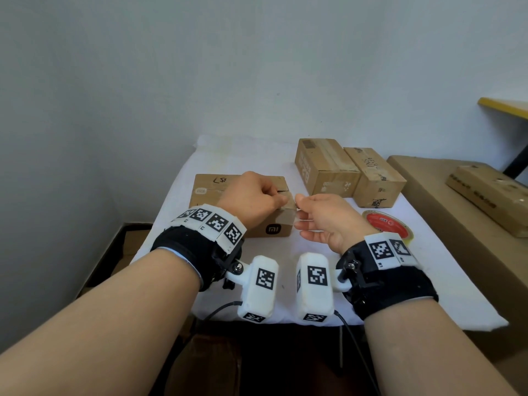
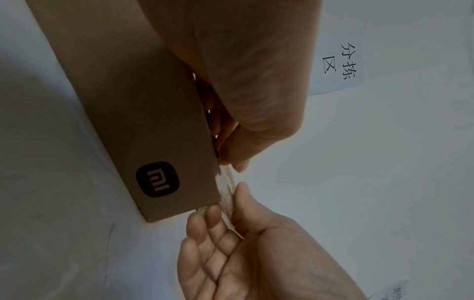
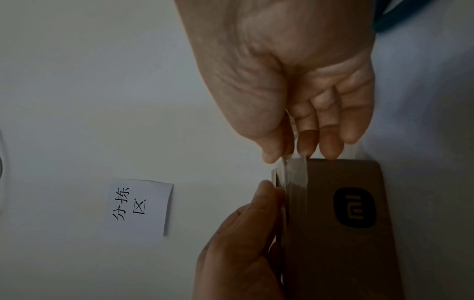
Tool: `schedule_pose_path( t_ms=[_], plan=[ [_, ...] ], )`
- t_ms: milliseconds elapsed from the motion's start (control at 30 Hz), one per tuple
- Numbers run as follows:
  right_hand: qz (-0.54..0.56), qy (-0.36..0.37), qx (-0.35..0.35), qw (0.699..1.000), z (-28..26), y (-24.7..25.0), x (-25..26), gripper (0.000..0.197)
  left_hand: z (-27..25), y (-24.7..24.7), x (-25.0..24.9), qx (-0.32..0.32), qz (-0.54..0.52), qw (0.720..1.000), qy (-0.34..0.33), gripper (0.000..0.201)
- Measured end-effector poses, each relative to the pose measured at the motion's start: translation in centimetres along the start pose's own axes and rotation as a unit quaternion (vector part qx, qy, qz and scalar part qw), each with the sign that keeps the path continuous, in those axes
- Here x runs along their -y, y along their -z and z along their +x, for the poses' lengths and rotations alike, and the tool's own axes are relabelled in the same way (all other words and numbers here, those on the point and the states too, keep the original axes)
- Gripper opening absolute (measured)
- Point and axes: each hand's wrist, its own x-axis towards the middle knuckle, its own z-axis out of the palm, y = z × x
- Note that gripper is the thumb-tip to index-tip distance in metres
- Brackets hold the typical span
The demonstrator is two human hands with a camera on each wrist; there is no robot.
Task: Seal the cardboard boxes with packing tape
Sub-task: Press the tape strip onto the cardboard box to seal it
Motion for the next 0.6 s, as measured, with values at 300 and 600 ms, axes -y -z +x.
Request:
schedule_pose_path(
  t_ms=[300,600],
  plan=[
    [0.009,0.003,-0.001,1.0,-0.3,0.1,0.2,0.021,0.2,-1.0,-0.4,-0.04,0.006,0.999,0.015,0.034],
    [0.012,0.002,0.002,1.0,-0.1,0.0,0.3,0.021,0.5,-1.2,-0.6,-0.047,0.055,0.997,0.022,0.029]
  ],
)
